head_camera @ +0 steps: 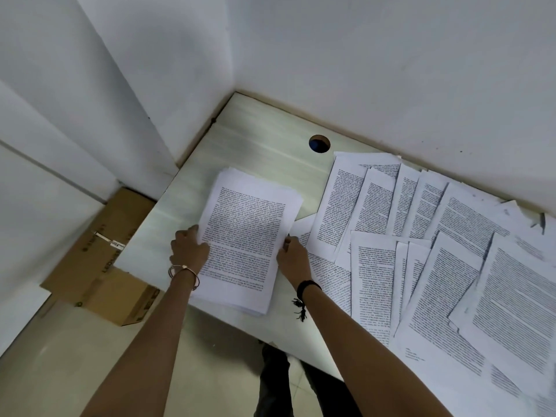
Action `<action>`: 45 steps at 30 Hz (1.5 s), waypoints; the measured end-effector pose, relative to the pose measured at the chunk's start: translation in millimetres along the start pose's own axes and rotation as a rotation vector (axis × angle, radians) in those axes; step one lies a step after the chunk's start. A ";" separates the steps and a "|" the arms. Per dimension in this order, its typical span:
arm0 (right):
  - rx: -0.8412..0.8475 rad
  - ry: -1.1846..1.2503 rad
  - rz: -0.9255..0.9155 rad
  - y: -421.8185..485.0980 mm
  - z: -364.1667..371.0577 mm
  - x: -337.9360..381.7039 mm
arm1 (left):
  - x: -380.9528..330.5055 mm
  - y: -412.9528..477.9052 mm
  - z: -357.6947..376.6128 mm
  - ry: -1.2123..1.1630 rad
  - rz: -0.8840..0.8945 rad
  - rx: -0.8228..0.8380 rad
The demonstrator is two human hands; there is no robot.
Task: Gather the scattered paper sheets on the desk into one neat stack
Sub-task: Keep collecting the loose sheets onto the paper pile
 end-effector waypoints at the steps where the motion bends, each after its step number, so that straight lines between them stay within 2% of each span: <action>1: -0.014 -0.010 -0.013 0.0 -3.6 -1.4 | -4.6 -3.9 3.3 -0.029 -0.013 -0.016; 4: -0.096 -0.090 -0.110 -4.9 -22.1 -4.5 | -22.0 -24.4 9.0 -0.067 -0.005 -0.176; 8: -0.192 -0.367 -0.245 -20.0 -49.8 -23.6 | -50.0 -56.0 30.9 -0.080 0.151 -0.320; 14: -0.326 -0.532 -0.211 -35.8 -113.6 -76.3 | -101.0 -100.8 92.7 -0.163 0.364 -0.237; 17: -0.276 -0.579 -0.102 -40.6 -139.5 -103.8 | -126.4 -120.7 124.9 -0.175 0.450 -0.127; 20: -0.204 -0.631 -0.011 -44.6 -151.0 -122.2 | -132.7 -134.2 159.4 -0.225 0.343 -0.033; 22: -0.184 -0.677 -0.045 -44.7 -148.4 -118.8 | -126.1 -144.1 172.5 -0.267 0.206 -0.050; 25: -0.208 -0.742 -0.093 -40.7 -162.0 -121.8 | -131.8 -176.7 188.5 -0.267 0.135 -0.113; 28: -0.242 -0.634 -0.247 -40.2 -181.7 -121.8 | -137.2 -194.4 207.0 -0.172 0.183 -0.118; 31: -0.343 -0.515 -0.340 -48.5 -216.7 -133.1 | -147.8 -203.0 236.2 -0.204 0.297 0.013; 33: -0.435 -0.512 -0.291 -54.8 -247.5 -155.5 | -157.7 -214.7 249.0 -0.302 0.323 0.063; 36: -0.545 -0.471 -0.078 -64.2 -292.2 -204.8 | -173.5 -227.2 257.6 -0.425 0.318 0.068; 40: -0.735 -0.369 0.249 -89.9 -349.2 -268.6 | -187.0 -231.2 257.2 -0.272 0.355 -0.161; 42: -0.807 -0.287 0.373 -103.6 -370.5 -293.6 | -197.1 -235.8 262.2 -0.198 0.386 -0.178; 45: -0.767 -0.238 0.456 -111.7 -388.8 -317.0 | -218.4 -247.3 277.8 -0.135 0.489 -0.132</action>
Point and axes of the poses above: each hand's wrist, its own y-axis towards the middle knuckle, its own z-axis out of the palm, x = y × z, the point moved 7 cm from there along y, towards the middle knuckle, and after that the axes turned 5 degrees about -z, right-handed, at the moved point
